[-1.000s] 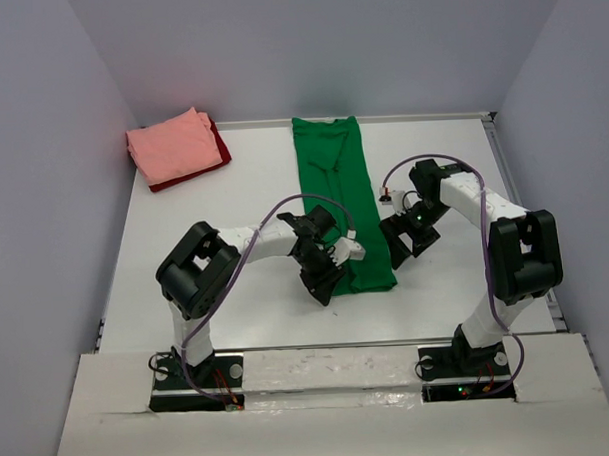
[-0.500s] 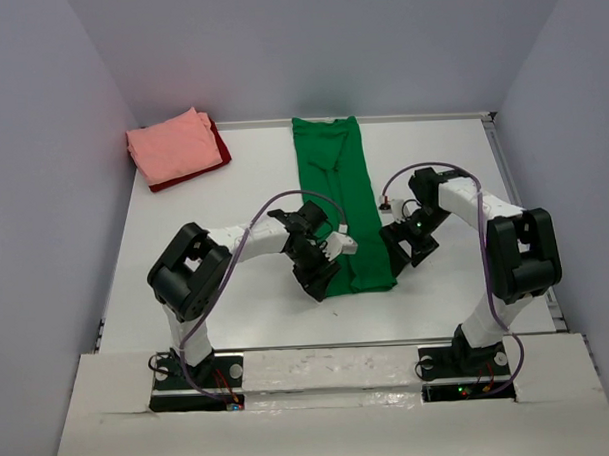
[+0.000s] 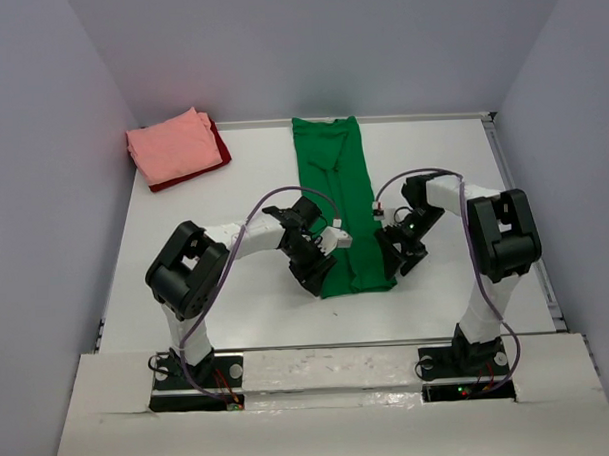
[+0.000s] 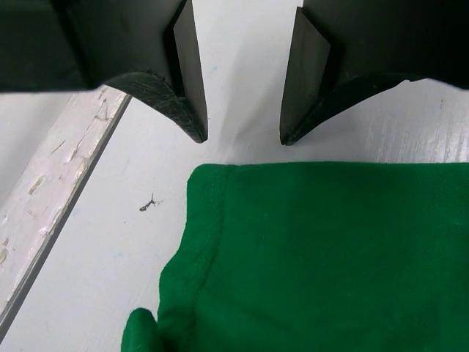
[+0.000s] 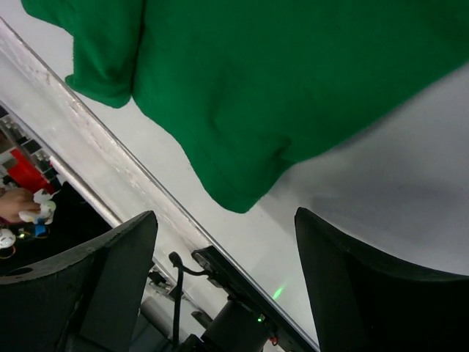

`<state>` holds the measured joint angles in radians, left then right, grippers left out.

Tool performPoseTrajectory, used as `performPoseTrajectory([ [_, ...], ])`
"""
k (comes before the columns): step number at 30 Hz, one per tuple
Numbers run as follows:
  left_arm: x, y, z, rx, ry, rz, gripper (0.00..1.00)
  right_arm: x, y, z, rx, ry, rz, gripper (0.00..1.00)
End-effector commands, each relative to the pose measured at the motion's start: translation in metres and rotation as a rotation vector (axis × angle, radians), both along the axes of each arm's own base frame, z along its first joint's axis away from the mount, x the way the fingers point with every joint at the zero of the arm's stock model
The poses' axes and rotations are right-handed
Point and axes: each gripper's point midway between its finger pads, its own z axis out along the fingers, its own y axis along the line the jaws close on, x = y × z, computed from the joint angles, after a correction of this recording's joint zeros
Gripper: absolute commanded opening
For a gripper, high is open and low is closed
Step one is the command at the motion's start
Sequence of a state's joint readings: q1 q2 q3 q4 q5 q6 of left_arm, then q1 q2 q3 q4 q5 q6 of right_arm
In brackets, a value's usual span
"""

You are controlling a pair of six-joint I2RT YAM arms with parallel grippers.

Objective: Fold and stack the t-shirts
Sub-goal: Grab the bottom of the folded rectangular tshirt with both arms

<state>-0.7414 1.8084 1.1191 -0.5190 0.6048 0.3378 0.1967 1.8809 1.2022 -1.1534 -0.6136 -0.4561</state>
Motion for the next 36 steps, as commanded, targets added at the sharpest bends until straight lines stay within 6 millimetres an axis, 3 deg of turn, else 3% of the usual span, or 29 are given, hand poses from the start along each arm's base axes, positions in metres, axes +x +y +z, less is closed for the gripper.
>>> performPoseTrajectory([
  [1, 0.003, -0.007, 0.013, -0.040, -0.009, -0.001, 0.53, 0.008, 0.012, 0.014, 0.084, 0.014, -0.009, 0.79],
  [10, 0.004, -0.007, 0.012, -0.034, -0.012, 0.000, 0.50, 0.006, 0.013, 0.018, 0.094, 0.032, -0.002, 0.67],
  [19, 0.008, -0.004, 0.010, -0.037, -0.018, 0.022, 0.43, -0.003, 0.002, 0.008, 0.046, 0.021, 0.029, 0.71],
  [25, 0.009, -0.005, 0.008, -0.051, 0.013, 0.037, 0.43, -0.002, 0.005, -0.001, 0.056, 0.009, 0.003, 0.73],
  [30, 0.023, -0.003, 0.007, -0.059, 0.027, 0.073, 0.43, 0.000, 0.013, -0.005, 0.102, 0.019, -0.007, 0.72],
  [31, 0.026, -0.001, 0.005, -0.058, 0.027, 0.079, 0.42, 0.009, 0.018, -0.003, 0.125, -0.003, -0.018, 0.64],
  [34, 0.028, -0.002, 0.006, -0.059, 0.025, 0.080, 0.41, 0.010, 0.018, -0.006, 0.127, 0.005, -0.018, 0.62],
  [36, 0.028, -0.002, 0.006, -0.060, 0.027, 0.079, 0.41, 0.010, 0.018, -0.008, 0.127, 0.014, -0.018, 0.54],
])
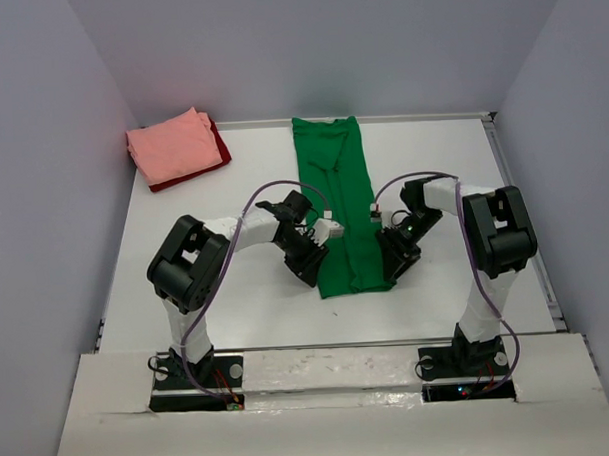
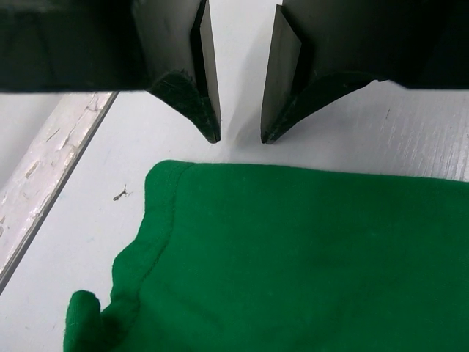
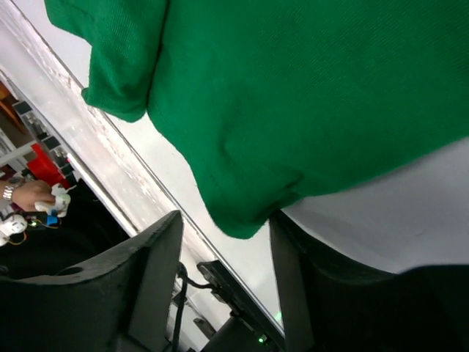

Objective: Fold and stack the t-shirts
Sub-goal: Grab the bottom of the folded rectangular tshirt with both arms

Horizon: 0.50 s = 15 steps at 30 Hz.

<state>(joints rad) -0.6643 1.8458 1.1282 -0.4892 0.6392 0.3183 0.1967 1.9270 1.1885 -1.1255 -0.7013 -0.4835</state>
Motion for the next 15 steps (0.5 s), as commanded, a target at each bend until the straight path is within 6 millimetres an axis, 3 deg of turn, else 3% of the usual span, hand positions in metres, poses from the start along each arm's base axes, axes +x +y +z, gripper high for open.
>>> performPoseTrajectory([
  [1, 0.0062, -0.0092, 0.0122, -0.038, -0.007, -0.006, 0.41, 0.0111, 0.0061, -0.0018, 0.041, -0.015, -0.014, 0.52],
  [6, 0.0077, -0.0070, 0.0134, -0.040, -0.011, 0.001, 0.41, 0.0088, 0.0061, -0.0017, 0.043, -0.011, -0.016, 0.29],
  [12, 0.0122, -0.0059, 0.0174, -0.049, -0.021, 0.007, 0.41, 0.0054, 0.0042, -0.0040, 0.035, -0.006, -0.011, 0.13],
  [14, 0.0139, -0.0062, 0.0197, -0.053, -0.024, 0.011, 0.41, 0.0057, 0.0044, -0.0037, 0.035, -0.009, -0.013, 0.00],
  [15, 0.0144, -0.0062, 0.0207, -0.055, -0.025, 0.012, 0.40, 0.0052, 0.0043, -0.0038, 0.035, -0.006, -0.014, 0.00],
])
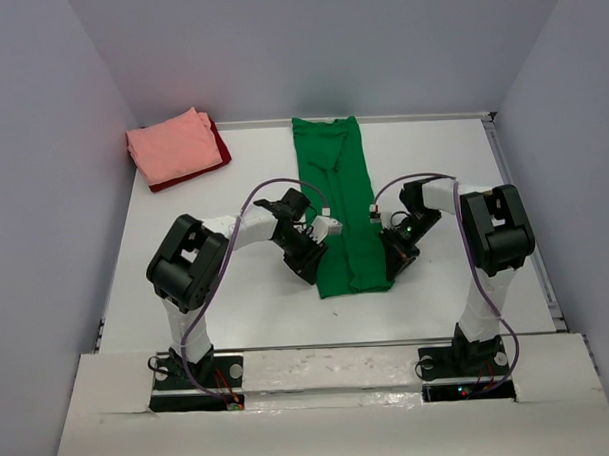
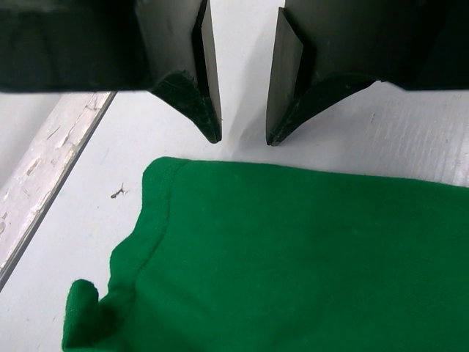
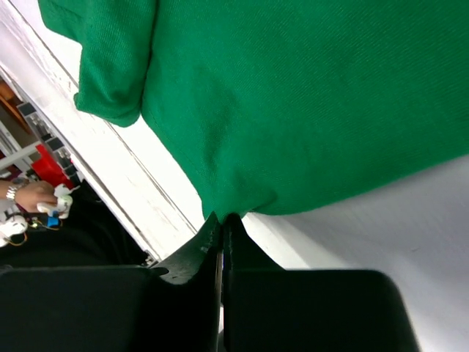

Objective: Fold and stack the t-shirts
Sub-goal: Grab the bottom of the folded rectangular tshirt with both arms

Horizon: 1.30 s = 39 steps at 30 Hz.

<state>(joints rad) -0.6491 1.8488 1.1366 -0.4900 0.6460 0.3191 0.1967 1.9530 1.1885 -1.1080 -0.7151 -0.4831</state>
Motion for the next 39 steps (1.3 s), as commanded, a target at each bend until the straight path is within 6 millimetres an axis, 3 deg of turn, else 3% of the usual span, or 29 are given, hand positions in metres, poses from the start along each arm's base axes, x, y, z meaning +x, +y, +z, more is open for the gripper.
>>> performPoseTrajectory([
  [1, 0.010, -0.008, 0.020, -0.050, -0.025, -0.003, 0.40, 0.004, 0.002, 0.002, 0.024, -0.016, -0.010, 0.00],
  [5, 0.009, -0.011, 0.021, -0.059, -0.012, -0.012, 0.40, 0.004, 0.002, 0.003, 0.025, -0.018, -0.011, 0.00],
  [9, 0.000, -0.014, 0.023, -0.089, 0.034, -0.040, 0.48, 0.004, 0.001, 0.004, 0.016, -0.023, -0.010, 0.00],
  [14, -0.011, -0.019, 0.028, -0.134, 0.088, -0.079, 0.48, 0.006, -0.001, 0.002, 0.003, -0.028, -0.004, 0.00],
  [27, -0.047, -0.016, 0.016, -0.105, 0.206, -0.164, 0.48, 0.010, 0.000, 0.005, 0.007, -0.049, -0.004, 0.00],
  [34, -0.056, -0.025, 0.012, -0.088, 0.219, -0.194, 0.48, 0.011, 0.001, 0.005, 0.014, -0.055, -0.005, 0.00],
  [39, -0.051, -0.031, 0.010, -0.080, 0.207, -0.187, 0.48, 0.011, 0.001, 0.007, 0.017, -0.064, -0.002, 0.00],
])
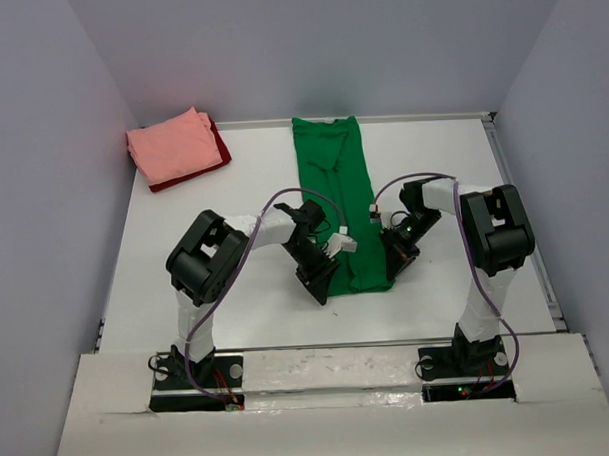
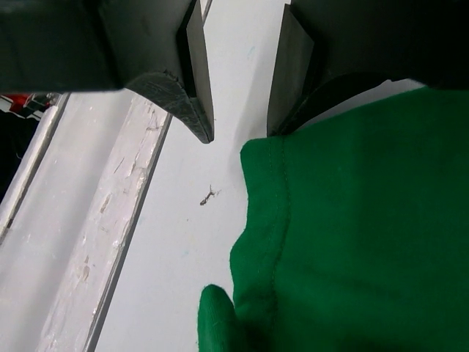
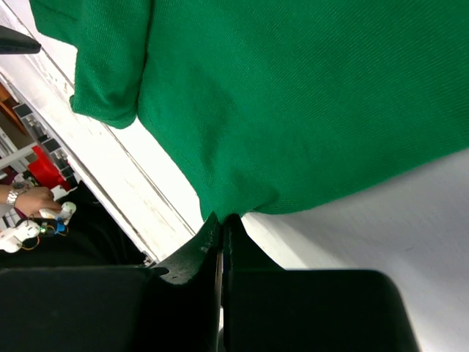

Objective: Fold and stack the t-shirts
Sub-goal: Grab the bottom of the folded rectangular tshirt with both arms

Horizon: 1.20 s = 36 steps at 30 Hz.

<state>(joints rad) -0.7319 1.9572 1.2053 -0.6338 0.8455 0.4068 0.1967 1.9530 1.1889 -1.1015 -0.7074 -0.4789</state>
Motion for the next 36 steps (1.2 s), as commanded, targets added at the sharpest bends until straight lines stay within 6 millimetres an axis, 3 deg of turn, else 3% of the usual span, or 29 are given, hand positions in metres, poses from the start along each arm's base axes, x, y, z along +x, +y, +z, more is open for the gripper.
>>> performPoseTrajectory([
  [1, 0.006, -0.009, 0.009, -0.019, -0.019, -0.003, 0.48, 0.010, 0.001, 0.009, 0.025, -0.059, 0.001, 0.00],
  [10, 0.013, -0.011, 0.011, -0.008, -0.052, 0.019, 0.47, 0.008, 0.002, 0.007, 0.030, -0.054, 0.005, 0.00],
  [20, 0.029, 0.004, 0.015, 0.030, -0.115, 0.096, 0.56, 0.013, 0.004, 0.007, 0.041, -0.058, 0.002, 0.00],
  [26, 0.041, 0.009, 0.005, 0.068, -0.094, 0.134, 0.52, 0.013, 0.005, 0.008, 0.047, -0.059, -0.001, 0.00],
  [36, 0.036, 0.002, -0.006, 0.085, -0.027, 0.108, 0.48, 0.013, 0.005, 0.007, 0.050, -0.059, 0.000, 0.00],
])
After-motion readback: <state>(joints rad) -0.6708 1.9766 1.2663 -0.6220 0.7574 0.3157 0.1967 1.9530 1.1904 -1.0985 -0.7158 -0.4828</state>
